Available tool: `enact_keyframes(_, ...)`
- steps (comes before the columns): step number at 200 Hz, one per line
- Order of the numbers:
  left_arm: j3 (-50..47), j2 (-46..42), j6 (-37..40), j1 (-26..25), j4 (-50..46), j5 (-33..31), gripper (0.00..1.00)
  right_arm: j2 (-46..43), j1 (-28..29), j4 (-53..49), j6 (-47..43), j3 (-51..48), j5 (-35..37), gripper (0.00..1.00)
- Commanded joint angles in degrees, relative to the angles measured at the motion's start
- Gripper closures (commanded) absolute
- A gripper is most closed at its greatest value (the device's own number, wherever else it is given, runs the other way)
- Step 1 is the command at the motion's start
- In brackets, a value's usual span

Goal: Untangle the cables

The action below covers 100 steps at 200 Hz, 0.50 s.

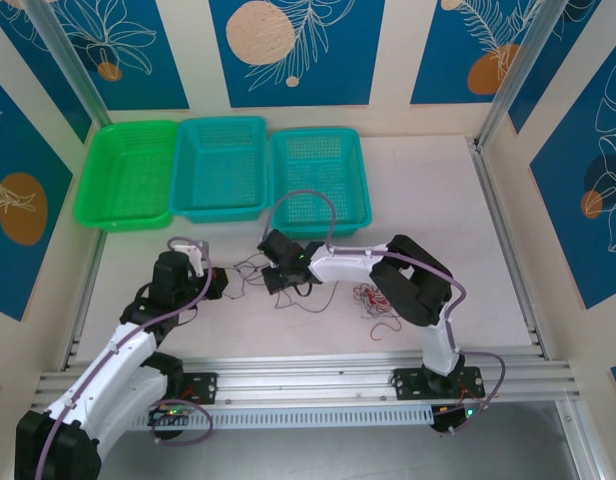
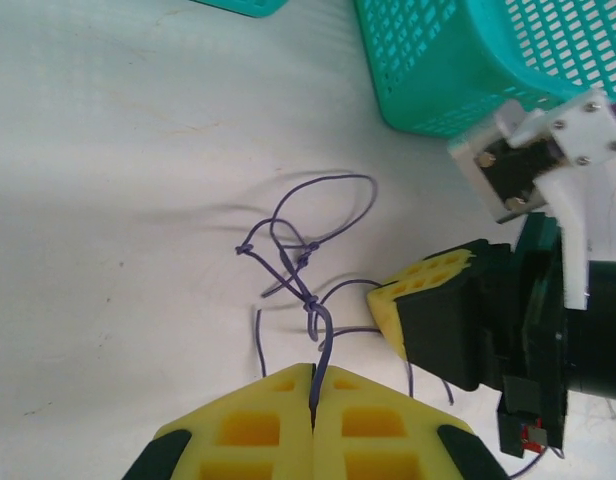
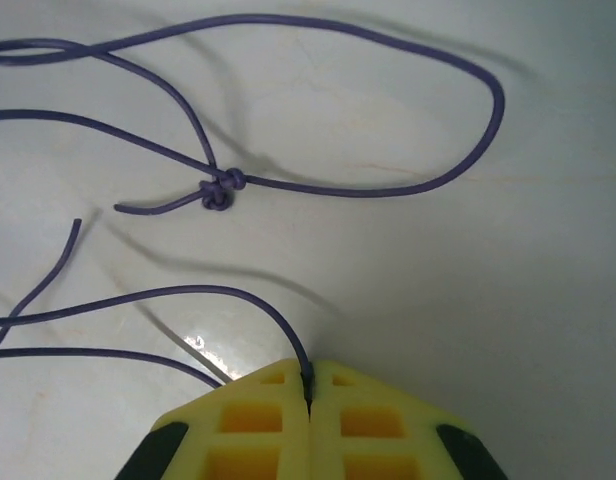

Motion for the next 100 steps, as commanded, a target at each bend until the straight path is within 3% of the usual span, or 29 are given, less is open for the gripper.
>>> enact_keyframes(1, 1.68, -0.64, 0.27, 0.48, -6.45, -7.34, 1.00, -5.41, -0.78, -1.56, 4.40, -5.57, 7.66, 1.00)
enact_keyframes(29, 3.61, -1.25, -0.01, 0.62, -12.11, -16.01, 1.00, -14.58, -4.68, -3.59, 13.27, -13.92, 15.20, 1.00)
enact_keyframes(100, 3.49, -1.79, -1.30, 0.72, -10.51, -16.30, 1.00, -41.65, -22.04, -7.61, 23.98, -31.88, 16.38, 1.00)
